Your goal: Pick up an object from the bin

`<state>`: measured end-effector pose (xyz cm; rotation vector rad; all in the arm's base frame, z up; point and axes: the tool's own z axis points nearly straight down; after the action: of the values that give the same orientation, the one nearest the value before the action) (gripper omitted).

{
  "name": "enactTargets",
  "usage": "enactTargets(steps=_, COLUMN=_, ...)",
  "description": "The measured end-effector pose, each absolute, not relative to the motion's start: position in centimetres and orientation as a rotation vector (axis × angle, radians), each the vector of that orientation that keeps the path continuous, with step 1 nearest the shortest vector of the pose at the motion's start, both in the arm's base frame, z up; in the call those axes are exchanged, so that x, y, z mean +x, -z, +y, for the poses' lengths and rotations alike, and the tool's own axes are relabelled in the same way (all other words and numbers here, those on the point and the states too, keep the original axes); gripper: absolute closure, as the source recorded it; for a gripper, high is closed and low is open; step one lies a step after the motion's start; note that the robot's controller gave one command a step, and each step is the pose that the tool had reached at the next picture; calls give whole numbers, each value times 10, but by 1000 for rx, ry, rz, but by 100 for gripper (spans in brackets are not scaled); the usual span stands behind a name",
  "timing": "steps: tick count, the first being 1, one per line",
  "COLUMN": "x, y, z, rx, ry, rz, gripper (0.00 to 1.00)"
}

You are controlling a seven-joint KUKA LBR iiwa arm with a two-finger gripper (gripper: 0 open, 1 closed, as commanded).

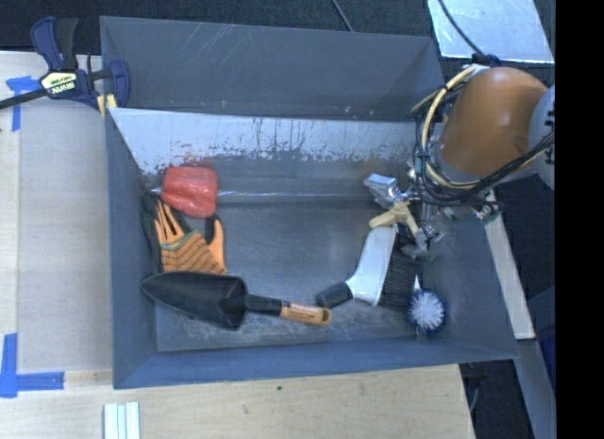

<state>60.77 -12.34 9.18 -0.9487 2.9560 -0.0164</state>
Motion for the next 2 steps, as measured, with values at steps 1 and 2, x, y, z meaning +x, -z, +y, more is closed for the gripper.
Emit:
enactTargets(steps=1, x=609, y=-93, z=-124, rx=-949, ry=20, rz=2953, gripper=0)
enactTargets(steps=2, x=615, y=-102, z=-103, rx=-1720, ry=42, rz=2574, gripper=0)
